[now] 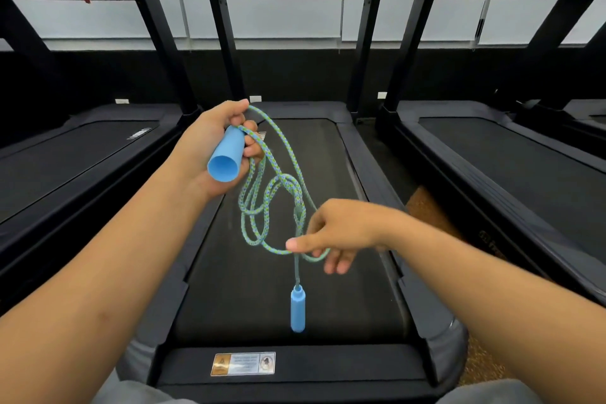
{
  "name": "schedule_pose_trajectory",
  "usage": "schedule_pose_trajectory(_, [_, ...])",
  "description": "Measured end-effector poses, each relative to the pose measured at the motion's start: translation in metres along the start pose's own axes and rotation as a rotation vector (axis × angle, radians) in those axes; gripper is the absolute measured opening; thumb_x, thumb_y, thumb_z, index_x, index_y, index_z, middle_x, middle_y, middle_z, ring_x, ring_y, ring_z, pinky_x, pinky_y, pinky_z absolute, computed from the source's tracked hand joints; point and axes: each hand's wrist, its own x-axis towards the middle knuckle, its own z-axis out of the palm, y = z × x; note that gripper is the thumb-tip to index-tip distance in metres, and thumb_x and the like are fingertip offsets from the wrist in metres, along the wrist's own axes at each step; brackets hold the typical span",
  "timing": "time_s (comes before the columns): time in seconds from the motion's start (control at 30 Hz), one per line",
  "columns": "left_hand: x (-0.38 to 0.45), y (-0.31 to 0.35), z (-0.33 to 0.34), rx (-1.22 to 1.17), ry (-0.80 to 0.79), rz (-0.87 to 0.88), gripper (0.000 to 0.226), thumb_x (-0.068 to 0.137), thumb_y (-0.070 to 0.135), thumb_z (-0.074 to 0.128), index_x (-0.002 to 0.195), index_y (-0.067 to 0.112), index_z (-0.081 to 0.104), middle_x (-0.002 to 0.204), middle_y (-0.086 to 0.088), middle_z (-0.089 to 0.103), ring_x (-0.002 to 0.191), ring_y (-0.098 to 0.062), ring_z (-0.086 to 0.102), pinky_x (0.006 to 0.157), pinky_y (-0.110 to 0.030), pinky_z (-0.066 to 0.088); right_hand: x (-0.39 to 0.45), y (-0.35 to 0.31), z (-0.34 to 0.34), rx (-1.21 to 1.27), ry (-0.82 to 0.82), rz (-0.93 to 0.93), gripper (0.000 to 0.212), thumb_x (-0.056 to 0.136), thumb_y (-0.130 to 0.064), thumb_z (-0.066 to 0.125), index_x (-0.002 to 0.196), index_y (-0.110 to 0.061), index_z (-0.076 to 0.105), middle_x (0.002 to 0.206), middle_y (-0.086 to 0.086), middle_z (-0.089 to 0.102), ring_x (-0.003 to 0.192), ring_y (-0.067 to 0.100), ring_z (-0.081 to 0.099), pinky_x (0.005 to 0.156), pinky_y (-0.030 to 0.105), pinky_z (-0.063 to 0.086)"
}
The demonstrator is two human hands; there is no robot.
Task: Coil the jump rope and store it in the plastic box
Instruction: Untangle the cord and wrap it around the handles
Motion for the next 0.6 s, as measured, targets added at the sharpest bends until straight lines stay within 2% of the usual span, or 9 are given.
schedule_pose_trajectory(0.07, [0.000,0.001,-0.001,-0.011,0.000,-0.003,0.041,0.099,0.025,0.060,0.062,0.017,0.043,0.068,0.000,0.045,0.054,-0.011,0.038,0.048,-0.019,0.034,0.024,0.014,0.019,0.001,0.142,-0.067,0.050,0.092,-0.044,0.074,0.097,0.005,0.064,0.089,0.019,0.068,0.063,0.017,0.072,0.056,0.033,0.062])
schedule_pose_trajectory(0.13, [-0.001,0.002,-0.004,-0.012,-0.004,-0.001,0.041,0.099,0.025,0.060,0.062,0.016,0.043,0.069,0.000,0.044,0.054,-0.011,0.037,0.047,-0.019,0.034,0.041,0.026,0.027,0.030,0.258,-0.131,0.037,0.097,-0.031,0.070,0.097,0.006,0.066,0.094,0.024,0.071,0.068,0.019,0.071,0.063,0.040,0.064])
schedule_pose_trajectory(0.2, [-0.001,0.004,-0.009,-0.003,0.004,0.000,0.042,0.099,0.025,0.060,0.062,0.017,0.043,0.068,0.000,0.044,0.055,-0.011,0.037,0.048,-0.019,0.034,0.050,0.031,0.026,0.115,0.284,-0.153,0.031,0.100,-0.023,0.066,0.099,0.008,0.067,0.090,0.018,0.071,0.071,0.018,0.071,0.068,0.040,0.062])
schedule_pose_trajectory(0.33, [0.003,0.005,-0.019,0.110,0.038,0.037,0.038,0.097,0.024,0.063,0.064,0.017,0.044,0.067,-0.001,0.046,0.053,-0.012,0.036,0.047,-0.021,0.033,0.052,0.030,0.015,0.265,0.264,-0.149,0.033,0.102,-0.027,0.061,0.103,0.003,0.072,0.091,0.010,0.072,0.074,0.019,0.071,0.067,0.033,0.060])
schedule_pose_trajectory(0.47, [0.008,-0.008,-0.031,0.496,0.094,0.087,0.018,0.089,0.026,0.073,0.078,0.014,0.065,0.073,-0.008,0.052,0.052,-0.016,0.043,0.044,-0.024,0.038,0.046,0.023,-0.002,0.474,0.286,-0.203,0.022,0.099,-0.016,0.064,0.094,0.004,0.070,0.086,0.014,0.070,0.076,0.025,0.068,0.072,0.035,0.060])
schedule_pose_trajectory(0.53, [0.005,-0.021,-0.036,0.766,0.105,0.051,0.032,0.078,0.037,0.084,0.076,0.011,0.067,0.076,-0.013,0.051,0.053,-0.017,0.046,0.048,-0.026,0.039,0.040,0.018,-0.007,0.581,0.261,-0.242,0.015,0.098,-0.010,0.063,0.089,-0.001,0.068,0.081,0.013,0.068,0.079,0.028,0.066,0.075,0.036,0.060])
schedule_pose_trajectory(0.6, [0.000,-0.038,-0.037,0.976,0.050,0.000,0.050,0.070,0.048,0.090,0.075,0.009,0.059,0.070,-0.010,0.045,0.053,-0.016,0.041,0.049,-0.027,0.036,0.035,0.013,-0.009,0.697,0.235,-0.246,0.013,0.096,-0.007,0.059,0.085,-0.004,0.064,0.079,0.016,0.065,0.077,0.030,0.067,0.074,0.038,0.059])
